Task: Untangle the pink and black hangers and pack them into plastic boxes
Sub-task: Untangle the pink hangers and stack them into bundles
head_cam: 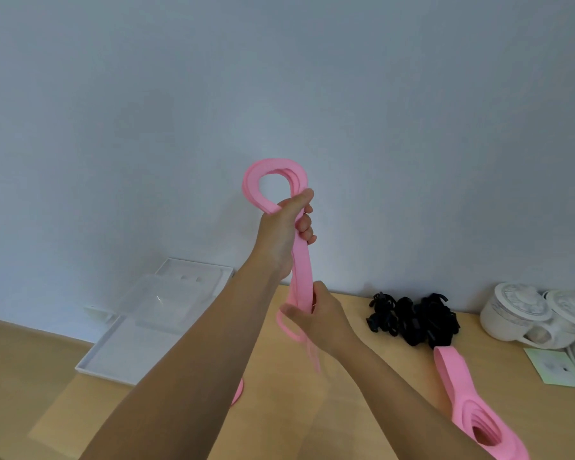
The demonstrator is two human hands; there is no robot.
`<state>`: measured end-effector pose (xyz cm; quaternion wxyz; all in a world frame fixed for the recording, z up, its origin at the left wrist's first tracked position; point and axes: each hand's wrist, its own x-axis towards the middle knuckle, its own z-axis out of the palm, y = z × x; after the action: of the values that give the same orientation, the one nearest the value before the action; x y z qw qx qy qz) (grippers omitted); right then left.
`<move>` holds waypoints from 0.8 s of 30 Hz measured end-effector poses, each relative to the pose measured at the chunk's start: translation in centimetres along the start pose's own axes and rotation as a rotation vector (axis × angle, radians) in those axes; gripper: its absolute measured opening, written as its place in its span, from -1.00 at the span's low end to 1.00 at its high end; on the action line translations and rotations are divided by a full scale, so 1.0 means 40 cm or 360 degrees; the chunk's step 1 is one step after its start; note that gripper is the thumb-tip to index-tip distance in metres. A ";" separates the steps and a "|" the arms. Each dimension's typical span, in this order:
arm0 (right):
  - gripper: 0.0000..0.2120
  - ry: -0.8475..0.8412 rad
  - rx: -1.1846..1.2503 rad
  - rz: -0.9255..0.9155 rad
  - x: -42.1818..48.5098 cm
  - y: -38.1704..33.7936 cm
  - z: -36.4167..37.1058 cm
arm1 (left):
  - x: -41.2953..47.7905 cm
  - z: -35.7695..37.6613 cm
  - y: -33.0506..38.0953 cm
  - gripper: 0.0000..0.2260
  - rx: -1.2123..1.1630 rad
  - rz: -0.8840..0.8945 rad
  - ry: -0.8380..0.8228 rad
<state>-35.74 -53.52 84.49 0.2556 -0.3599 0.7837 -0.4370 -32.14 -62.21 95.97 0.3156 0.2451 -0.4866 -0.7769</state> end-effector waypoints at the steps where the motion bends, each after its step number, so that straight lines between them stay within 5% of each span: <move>1: -0.61 0.0026 -0.0064 0.0004 0.002 -0.002 0.001 | -0.004 0.006 0.003 -0.75 0.0000 0.0008 -0.0014; 10: -0.75 0.0113 -0.0298 -0.0024 0.007 -0.021 -0.002 | -0.025 0.027 0.020 -0.77 0.0026 0.0036 -0.0139; 18: -0.55 0.0486 -0.0230 0.0017 0.005 -0.023 0.016 | -0.030 0.030 0.018 -0.77 -0.0028 0.0024 -0.0122; 21: -0.84 0.0453 -0.0133 -0.0124 0.011 -0.024 0.014 | -0.031 0.025 0.019 -0.78 0.0002 0.0013 -0.0163; 24: -0.75 0.0493 0.0020 -0.0230 0.007 -0.027 0.012 | -0.031 0.021 0.022 -0.78 -0.0015 -0.0020 -0.0184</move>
<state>-35.22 -54.37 85.17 0.1019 -0.3420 0.7831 -0.5093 -31.64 -61.08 97.19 0.2832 0.2014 -0.4988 -0.7940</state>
